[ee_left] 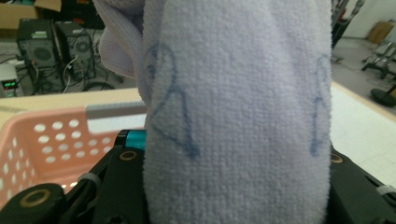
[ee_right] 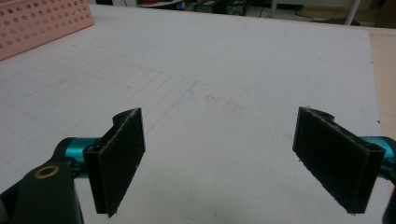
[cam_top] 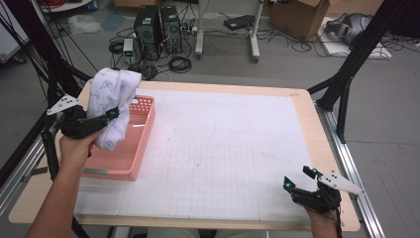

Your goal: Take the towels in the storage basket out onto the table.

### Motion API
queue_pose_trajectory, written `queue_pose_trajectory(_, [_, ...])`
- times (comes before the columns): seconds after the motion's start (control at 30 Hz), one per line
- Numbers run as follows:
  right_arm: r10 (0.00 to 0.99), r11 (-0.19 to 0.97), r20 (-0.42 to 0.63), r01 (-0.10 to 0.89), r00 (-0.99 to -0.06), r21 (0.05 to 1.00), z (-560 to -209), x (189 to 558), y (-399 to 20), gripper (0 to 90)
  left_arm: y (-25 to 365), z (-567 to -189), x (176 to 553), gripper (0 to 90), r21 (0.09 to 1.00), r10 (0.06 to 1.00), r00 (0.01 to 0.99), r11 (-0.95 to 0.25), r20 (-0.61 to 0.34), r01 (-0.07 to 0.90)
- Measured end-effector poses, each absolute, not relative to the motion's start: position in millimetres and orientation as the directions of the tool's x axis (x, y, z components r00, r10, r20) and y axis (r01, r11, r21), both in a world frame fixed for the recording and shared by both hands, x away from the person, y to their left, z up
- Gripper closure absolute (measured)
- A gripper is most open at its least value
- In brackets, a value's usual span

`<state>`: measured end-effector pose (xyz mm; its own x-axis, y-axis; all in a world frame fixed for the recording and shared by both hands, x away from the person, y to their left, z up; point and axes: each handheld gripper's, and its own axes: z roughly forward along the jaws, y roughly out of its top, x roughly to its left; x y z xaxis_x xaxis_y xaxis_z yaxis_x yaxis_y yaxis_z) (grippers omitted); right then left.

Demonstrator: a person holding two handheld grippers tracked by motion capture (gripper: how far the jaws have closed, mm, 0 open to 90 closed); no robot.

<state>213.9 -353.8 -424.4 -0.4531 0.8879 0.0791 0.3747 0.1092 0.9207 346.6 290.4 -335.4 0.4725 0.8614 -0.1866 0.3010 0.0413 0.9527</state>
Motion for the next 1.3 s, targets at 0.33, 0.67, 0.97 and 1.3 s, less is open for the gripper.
queue_pose_trajectory(0.33, [0.893, 0.093, 0.087, 0.371, -0.441, 0.924, -423, 212, -355, 15.2, 265, -319, 342, 53.8, 0.971, 0.797, 0.574, 0.059, -0.187, 0.233])
queue_pose_trajectory(0.67, [0.890, 0.097, 0.086, 0.371, -0.447, 0.924, -424, 214, -355, 15.2, 221, -318, 340, 53.8, 0.977, 0.711, 0.684, 0.019, -0.163, 0.212])
queue_pose_trajectory(0.97, [0.888, 0.099, 0.087, 0.372, -0.452, 0.923, -424, 213, -354, 15.2, 177, -328, 338, 53.6, 0.975, 0.637, 0.754, -0.020, -0.159, 0.223])
queue_pose_trajectory(1.3, [0.886, 0.098, 0.088, 0.370, -0.455, 0.924, -424, 213, -354, 15.2, 111, -359, 349, 53.1, 0.958, 0.575, 0.795, -0.066, -0.193, 0.280])
